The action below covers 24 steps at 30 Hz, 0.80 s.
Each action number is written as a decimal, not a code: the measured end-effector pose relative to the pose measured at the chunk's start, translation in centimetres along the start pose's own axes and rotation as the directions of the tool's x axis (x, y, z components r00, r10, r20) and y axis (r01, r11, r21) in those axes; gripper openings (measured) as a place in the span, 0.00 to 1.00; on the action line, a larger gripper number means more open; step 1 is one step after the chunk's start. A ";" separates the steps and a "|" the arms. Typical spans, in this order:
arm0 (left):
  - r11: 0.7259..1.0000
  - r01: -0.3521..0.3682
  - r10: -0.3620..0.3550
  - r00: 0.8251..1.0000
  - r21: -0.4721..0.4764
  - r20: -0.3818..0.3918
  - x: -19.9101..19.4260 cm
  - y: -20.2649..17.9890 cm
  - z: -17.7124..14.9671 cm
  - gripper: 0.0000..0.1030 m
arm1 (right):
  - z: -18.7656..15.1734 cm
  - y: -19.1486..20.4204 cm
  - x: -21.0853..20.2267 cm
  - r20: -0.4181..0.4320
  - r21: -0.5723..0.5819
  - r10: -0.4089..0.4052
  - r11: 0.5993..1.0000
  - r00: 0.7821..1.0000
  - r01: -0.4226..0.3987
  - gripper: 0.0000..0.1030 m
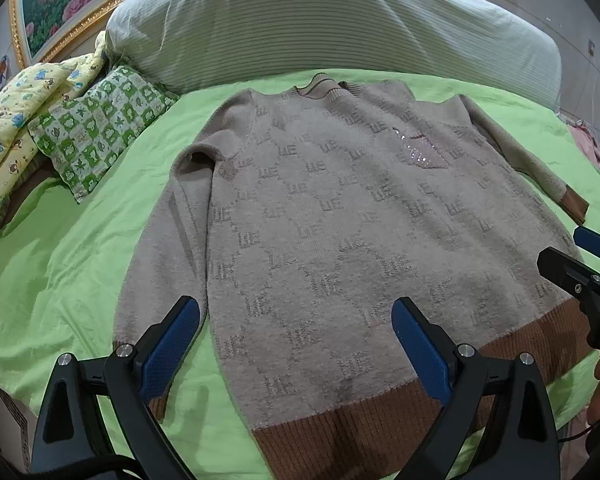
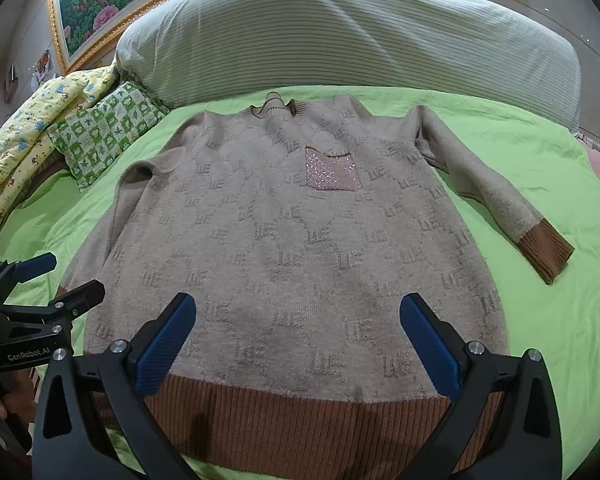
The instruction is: Fold small clothes
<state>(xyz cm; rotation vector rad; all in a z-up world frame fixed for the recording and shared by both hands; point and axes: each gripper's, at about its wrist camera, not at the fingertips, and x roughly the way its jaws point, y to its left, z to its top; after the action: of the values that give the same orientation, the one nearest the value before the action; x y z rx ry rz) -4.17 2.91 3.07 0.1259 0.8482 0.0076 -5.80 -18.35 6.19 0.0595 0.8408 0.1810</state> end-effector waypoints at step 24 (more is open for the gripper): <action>1.000 0.024 -0.024 0.999 0.003 -0.034 0.6 -0.4 0.5 0.95 | 0.4 -0.4 0.1 -0.012 0.019 0.009 1.000 1.000 -0.009 0.99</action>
<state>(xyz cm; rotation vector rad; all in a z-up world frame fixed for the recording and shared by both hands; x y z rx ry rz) -3.43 2.47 2.93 0.1188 0.8834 -0.0142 -5.39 -18.75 6.30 0.0804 0.8542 0.1820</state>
